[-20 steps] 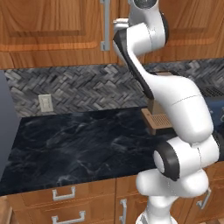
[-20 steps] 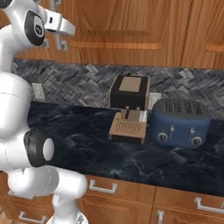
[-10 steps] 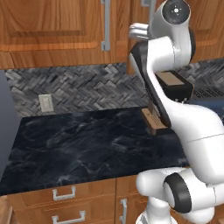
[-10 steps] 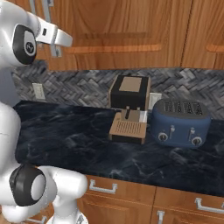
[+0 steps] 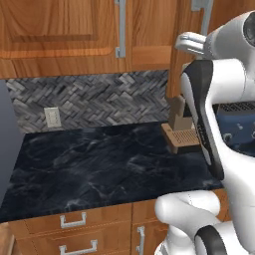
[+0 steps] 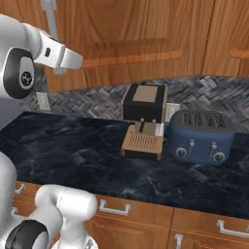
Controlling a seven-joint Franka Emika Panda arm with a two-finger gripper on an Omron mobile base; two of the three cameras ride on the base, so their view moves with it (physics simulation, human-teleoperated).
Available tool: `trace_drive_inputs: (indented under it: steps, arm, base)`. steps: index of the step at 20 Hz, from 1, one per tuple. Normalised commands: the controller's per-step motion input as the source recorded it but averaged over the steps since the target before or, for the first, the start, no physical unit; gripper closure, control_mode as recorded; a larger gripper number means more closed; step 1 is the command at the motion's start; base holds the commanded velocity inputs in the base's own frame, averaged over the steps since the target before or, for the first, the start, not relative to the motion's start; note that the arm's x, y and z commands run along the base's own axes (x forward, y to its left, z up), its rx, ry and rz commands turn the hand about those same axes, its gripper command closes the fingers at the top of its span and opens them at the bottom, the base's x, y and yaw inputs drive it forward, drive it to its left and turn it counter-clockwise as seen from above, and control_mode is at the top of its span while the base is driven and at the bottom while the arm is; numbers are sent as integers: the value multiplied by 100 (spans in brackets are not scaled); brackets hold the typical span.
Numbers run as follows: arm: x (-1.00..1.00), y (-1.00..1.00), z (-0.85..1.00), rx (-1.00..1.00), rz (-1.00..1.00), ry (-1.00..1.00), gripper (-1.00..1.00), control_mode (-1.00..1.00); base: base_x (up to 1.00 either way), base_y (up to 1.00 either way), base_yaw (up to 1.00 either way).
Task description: Move the condiment bottle and ketchup from the cabinet to the dining counter.
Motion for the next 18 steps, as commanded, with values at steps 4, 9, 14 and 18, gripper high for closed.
trace_drive_inputs:
  steps: [4,9,14,18]
  arm:
    - [-88,-62,4,10,0,0,100,-100]
    - [-87,-64,5,11,0,0,100,-100]
    - [-87,-64,1,11,0,0,100,-100]
    - [-78,-57,0,13,0,0,100,-100]
  base:
    - [0,0,0]
    - [0,0,0]
    - [0,0,0]
    - [0,0,0]
